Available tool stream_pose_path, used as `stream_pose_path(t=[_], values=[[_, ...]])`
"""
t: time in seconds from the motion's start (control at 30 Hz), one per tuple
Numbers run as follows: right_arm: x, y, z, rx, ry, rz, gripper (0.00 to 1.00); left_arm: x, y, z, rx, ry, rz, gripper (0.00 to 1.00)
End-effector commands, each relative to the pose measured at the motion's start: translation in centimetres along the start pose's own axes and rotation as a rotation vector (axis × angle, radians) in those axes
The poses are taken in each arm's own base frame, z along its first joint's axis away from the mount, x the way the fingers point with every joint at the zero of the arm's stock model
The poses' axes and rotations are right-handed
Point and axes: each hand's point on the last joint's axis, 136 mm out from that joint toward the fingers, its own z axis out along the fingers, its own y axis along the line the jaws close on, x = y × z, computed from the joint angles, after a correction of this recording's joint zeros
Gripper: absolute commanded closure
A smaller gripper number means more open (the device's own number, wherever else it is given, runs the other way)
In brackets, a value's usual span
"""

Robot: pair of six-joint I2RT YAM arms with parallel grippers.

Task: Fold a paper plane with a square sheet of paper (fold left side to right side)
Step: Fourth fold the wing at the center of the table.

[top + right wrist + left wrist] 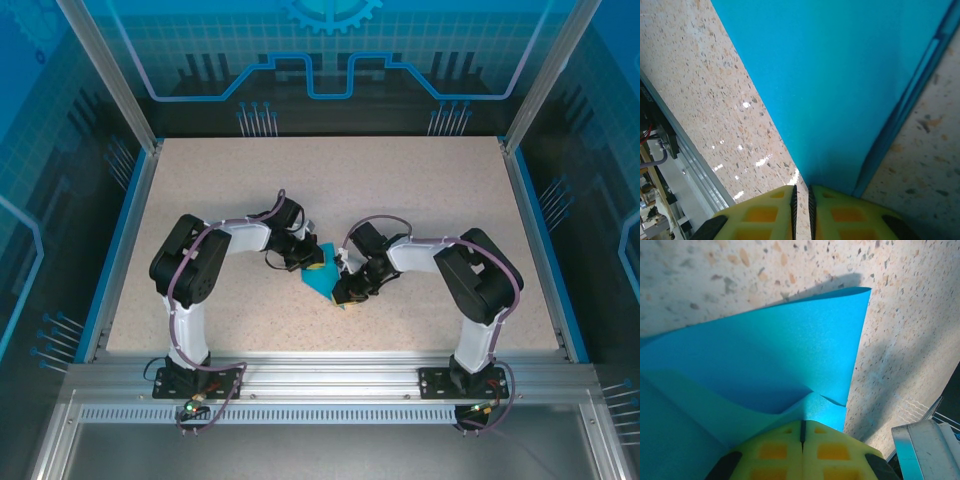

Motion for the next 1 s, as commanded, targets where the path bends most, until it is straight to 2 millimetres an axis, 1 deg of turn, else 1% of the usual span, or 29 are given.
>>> stream_pose_path(t=[0.0,0.03,0.3,0.37,0.43,0.5,0.6,0.67,0.7,0.73,0.8,0.87,0.97], values=[[4.8,-1.1,0.9,0.046,0.143,0.077,0.83,1.5,4.6,0.7,-0.147,0.031,-0.062,1.0],[5.5,-1.4,1.0,0.051,0.154,0.087,0.83,1.4,4.7,0.7,-0.148,0.03,-0.064,1.0],[7.2,-1.6,0.5,0.057,0.171,0.096,0.85,1.4,5.0,0.6,-0.153,0.03,-0.071,1.0],[7.3,-1.6,0.3,0.055,0.173,0.093,0.87,1.4,5.0,0.6,-0.151,0.029,-0.071,1.0],[6.9,-0.8,-0.3,0.034,0.151,0.077,0.89,1.5,4.9,0.6,-0.15,0.03,-0.07,1.0],[5.6,0.8,-1.4,-0.005,0.098,0.038,0.93,1.5,4.9,0.5,-0.149,0.028,-0.072,1.0],[3.2,3.0,-3.1,-0.089,0.007,0.001,0.94,1.5,4.8,0.6,-0.146,0.026,-0.072,1.0],[1.8,4.0,-3.9,-0.145,-0.027,-0.01,0.94,1.5,4.7,0.5,-0.142,0.025,-0.07,1.0],[1.4,3.9,-3.9,-0.15,-0.034,-0.003,0.95,1.5,4.7,0.5,-0.141,0.024,-0.07,1.0],[-0.2,4.5,-4.4,-0.159,-0.068,-0.024,0.95,1.5,4.7,0.5,-0.142,0.024,-0.07,1.0],[-1.8,4.1,-4.5,-0.128,-0.098,-0.019,0.95,1.4,4.6,0.5,-0.137,0.024,-0.071,1.0],[-3.2,3.1,-4.1,-0.082,-0.117,0.006,0.95,1.5,4.6,0.6,-0.137,0.023,-0.071,1.0],[-4.6,1.5,-3.5,-0.036,-0.142,0.043,0.96,1.5,4.6,0.6,-0.134,0.023,-0.071,1.0]])
